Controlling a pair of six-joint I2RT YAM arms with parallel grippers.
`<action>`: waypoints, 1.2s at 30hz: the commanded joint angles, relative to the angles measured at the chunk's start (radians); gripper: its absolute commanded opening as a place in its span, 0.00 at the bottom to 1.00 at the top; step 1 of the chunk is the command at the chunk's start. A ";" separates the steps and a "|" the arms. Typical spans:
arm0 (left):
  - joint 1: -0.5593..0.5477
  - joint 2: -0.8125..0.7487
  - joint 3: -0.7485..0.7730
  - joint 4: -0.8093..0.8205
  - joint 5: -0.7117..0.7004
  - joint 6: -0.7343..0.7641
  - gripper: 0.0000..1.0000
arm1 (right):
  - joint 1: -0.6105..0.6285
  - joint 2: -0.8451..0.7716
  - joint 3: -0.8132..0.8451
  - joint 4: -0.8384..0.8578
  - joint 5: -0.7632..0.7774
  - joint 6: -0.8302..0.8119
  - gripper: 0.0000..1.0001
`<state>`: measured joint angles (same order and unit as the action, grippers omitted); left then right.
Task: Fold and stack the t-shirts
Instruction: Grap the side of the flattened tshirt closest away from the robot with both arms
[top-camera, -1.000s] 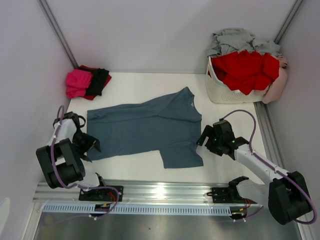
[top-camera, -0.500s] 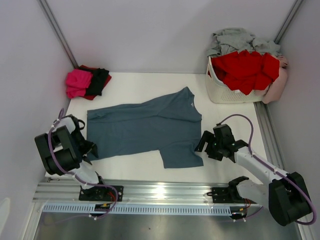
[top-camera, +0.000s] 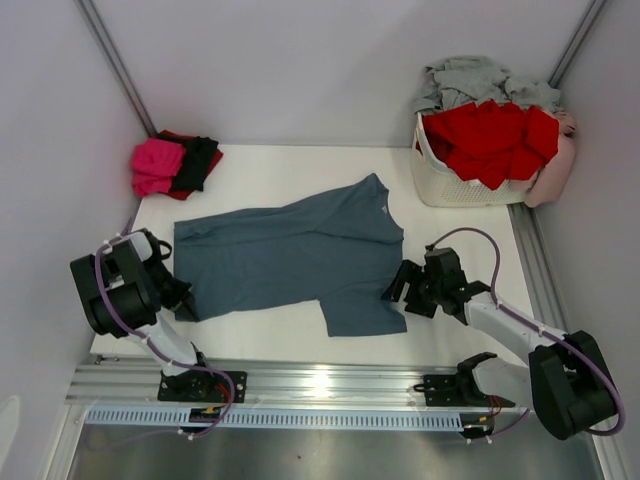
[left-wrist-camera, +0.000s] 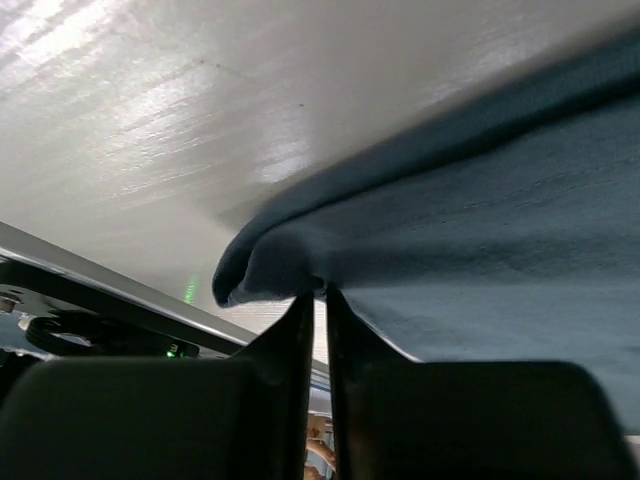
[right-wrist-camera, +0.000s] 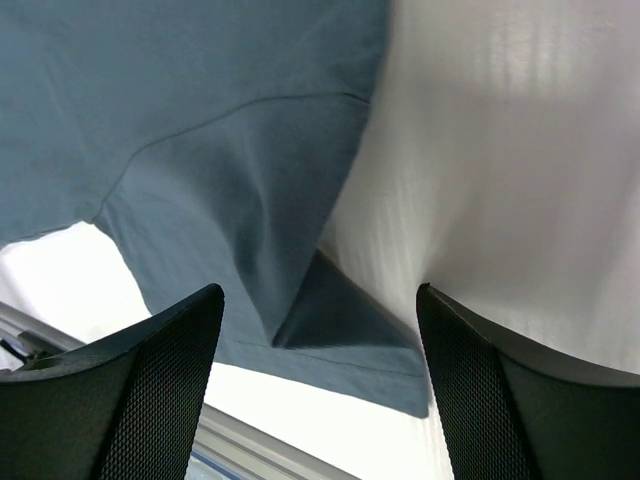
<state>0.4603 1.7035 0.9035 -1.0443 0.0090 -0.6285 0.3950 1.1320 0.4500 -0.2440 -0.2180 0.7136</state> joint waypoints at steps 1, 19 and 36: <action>-0.008 0.034 -0.017 0.089 0.057 0.033 0.06 | -0.002 0.029 0.003 0.051 -0.041 -0.013 0.82; -0.029 -0.162 0.046 0.007 0.079 0.044 0.01 | -0.002 0.075 0.009 0.037 -0.086 -0.037 0.78; -0.029 -0.235 0.009 0.027 0.063 0.038 0.01 | 0.004 -0.159 -0.043 -0.242 -0.107 -0.028 0.70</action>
<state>0.4366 1.5173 0.9260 -1.0283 0.0811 -0.5930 0.3950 1.0218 0.4072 -0.3779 -0.3126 0.6979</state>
